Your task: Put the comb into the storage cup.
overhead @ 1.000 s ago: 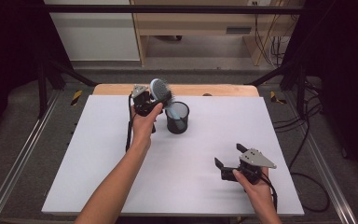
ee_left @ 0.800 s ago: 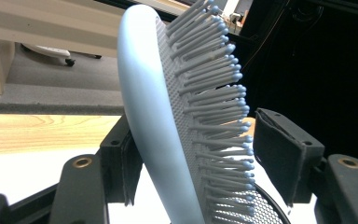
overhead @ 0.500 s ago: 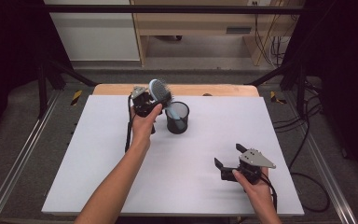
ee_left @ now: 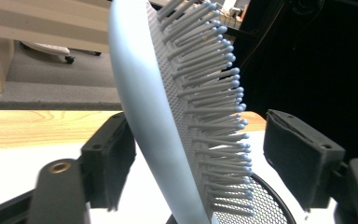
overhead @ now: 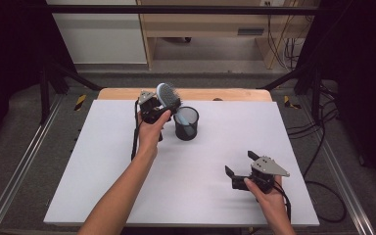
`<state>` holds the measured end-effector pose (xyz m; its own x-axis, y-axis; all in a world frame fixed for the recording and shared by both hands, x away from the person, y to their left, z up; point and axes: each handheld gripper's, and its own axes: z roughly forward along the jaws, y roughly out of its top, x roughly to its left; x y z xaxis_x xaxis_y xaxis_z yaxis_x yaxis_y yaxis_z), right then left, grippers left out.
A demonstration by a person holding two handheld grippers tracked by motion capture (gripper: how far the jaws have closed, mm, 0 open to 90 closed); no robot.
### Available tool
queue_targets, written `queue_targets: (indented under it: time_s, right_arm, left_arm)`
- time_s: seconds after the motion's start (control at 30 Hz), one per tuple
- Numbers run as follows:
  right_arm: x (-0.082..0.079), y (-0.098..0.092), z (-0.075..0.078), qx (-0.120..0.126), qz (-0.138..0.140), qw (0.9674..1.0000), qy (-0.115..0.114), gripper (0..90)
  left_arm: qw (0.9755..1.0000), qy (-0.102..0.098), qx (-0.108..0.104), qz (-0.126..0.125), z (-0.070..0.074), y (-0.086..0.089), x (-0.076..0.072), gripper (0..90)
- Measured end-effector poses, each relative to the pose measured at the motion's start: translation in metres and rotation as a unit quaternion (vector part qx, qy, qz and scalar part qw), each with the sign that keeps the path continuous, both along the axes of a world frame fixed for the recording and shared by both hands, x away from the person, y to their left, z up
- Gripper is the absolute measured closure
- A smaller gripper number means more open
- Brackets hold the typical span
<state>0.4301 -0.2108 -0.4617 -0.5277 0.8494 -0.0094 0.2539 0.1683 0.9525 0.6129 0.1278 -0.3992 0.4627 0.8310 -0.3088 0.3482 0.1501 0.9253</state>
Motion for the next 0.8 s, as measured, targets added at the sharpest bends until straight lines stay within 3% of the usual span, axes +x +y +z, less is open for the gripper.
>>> queue_targets:
  time_s: [0.53, 0.8]
  right_arm:
    - [0.0001, 0.0009, -0.0002, 0.0, 0.002, 1.0, 0.001, 2.9]
    - [0.0006, 0.001, -0.0001, 0.003, 0.002, 1.0, 0.002, 2.8]
  left_arm:
    - [0.9998, -0.004, 0.019, 0.005, 0.0012, -0.0027, -0.0026, 7.1]
    - [0.9995, -0.014, 0.027, 0.013, 0.0037, -0.0015, -0.0072, 4.4]
